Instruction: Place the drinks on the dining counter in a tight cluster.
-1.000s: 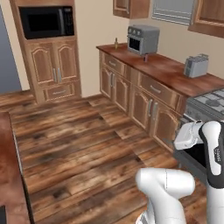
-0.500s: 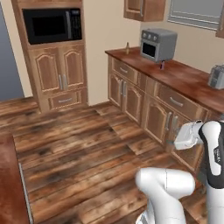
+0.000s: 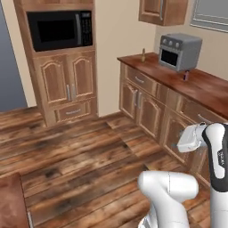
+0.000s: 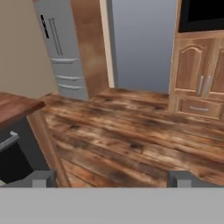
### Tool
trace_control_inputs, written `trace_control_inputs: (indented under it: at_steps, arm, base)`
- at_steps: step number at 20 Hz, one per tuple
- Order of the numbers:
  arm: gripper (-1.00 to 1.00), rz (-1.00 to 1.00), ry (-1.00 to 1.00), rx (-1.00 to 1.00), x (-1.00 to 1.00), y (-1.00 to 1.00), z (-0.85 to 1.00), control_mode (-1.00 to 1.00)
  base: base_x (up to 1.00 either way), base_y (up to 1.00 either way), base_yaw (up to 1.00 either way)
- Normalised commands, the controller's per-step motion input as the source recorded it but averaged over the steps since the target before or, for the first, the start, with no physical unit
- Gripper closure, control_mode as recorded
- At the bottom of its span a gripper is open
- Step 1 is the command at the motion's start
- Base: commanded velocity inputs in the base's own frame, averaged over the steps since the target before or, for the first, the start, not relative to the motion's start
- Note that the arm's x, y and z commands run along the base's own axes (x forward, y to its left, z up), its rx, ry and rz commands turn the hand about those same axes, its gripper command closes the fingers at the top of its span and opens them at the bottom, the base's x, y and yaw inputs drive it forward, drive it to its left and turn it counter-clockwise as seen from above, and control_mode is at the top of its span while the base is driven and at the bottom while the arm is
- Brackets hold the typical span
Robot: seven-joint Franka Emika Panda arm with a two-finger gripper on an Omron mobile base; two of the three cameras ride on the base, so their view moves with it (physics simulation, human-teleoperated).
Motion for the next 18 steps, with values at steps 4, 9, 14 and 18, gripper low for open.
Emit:
trace_control_inputs:
  at_steps: [4,9,14,18]
  arm:
    - [-1.00,0.00,0.00,0.00,0.00,0.00,0.00,1.00]
    - [-1.00,0.00,0.00,0.00,0.00,0.00,0.00,1.00]
    - [-1.00,0.00,0.00,0.00,0.00,0.00,0.00,1.00]
    - [-1.00,0.00,0.00,0.00,0.00,0.00,0.00,1.00]
  base:
    - [0.94,0.06,-0.02]
    - [0.92,0.07,-0.07]
    - [0.68,0.22,-0.41]
    - [0.50,0.29,-0.62]
